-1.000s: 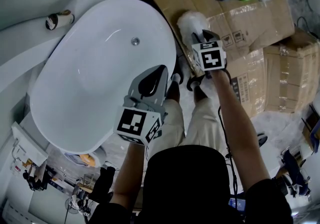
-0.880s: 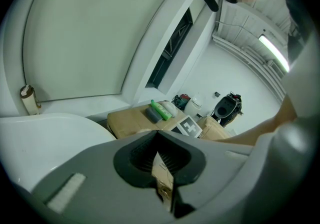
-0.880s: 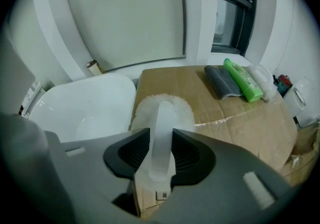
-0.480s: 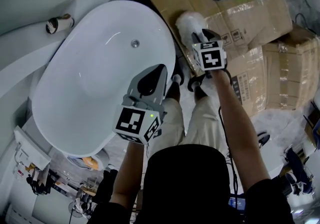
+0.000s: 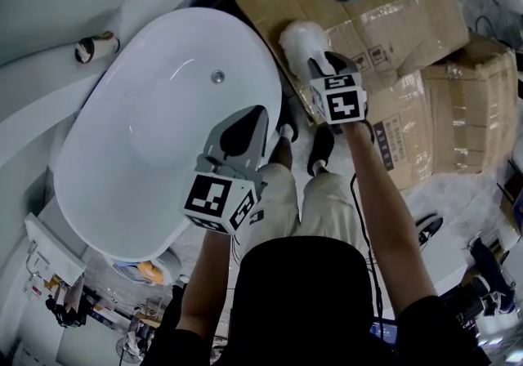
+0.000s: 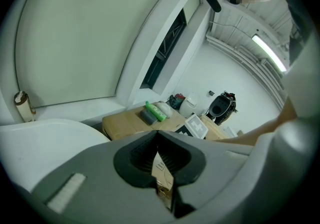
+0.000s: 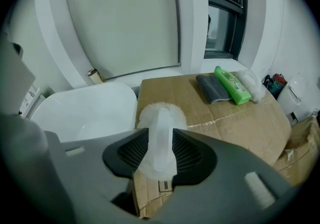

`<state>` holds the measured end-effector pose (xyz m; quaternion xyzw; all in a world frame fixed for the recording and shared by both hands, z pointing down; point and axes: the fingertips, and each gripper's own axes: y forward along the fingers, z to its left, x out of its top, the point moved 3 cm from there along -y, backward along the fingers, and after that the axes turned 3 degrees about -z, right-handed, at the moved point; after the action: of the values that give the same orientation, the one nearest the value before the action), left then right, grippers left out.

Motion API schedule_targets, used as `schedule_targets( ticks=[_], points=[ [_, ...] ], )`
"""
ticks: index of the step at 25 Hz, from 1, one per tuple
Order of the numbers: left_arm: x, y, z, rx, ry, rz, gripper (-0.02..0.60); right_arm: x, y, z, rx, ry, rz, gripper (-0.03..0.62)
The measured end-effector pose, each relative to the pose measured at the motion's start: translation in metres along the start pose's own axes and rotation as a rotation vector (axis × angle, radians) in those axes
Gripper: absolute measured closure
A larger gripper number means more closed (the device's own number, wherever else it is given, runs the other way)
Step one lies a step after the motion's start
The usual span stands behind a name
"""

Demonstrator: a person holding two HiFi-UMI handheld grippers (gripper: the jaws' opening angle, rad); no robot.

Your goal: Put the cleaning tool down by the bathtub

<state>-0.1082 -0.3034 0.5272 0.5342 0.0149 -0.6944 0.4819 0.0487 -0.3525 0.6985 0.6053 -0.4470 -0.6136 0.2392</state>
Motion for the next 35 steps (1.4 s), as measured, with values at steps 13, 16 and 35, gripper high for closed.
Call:
schedule_targets(
  ticks=[13, 16, 35],
  points=[
    [-0.018, -0.02, -0.041, 0.016, 0.063, -0.034, 0.583, -0.022, -0.059, 0.021, 0.075, -0.034, -0.092, 0.464],
    [-0.028, -0.032, -0.063, 0.022, 0.069, -0.052, 0.583, -0.039, -0.088, 0.027, 0.088, -0.047, -0.106, 0.464],
    [-0.092, -0.155, -0.219, 0.104, 0.138, -0.221, 0.583, -0.158, -0.316, 0.056, 0.114, -0.145, -0.314, 0.464]
  ],
)
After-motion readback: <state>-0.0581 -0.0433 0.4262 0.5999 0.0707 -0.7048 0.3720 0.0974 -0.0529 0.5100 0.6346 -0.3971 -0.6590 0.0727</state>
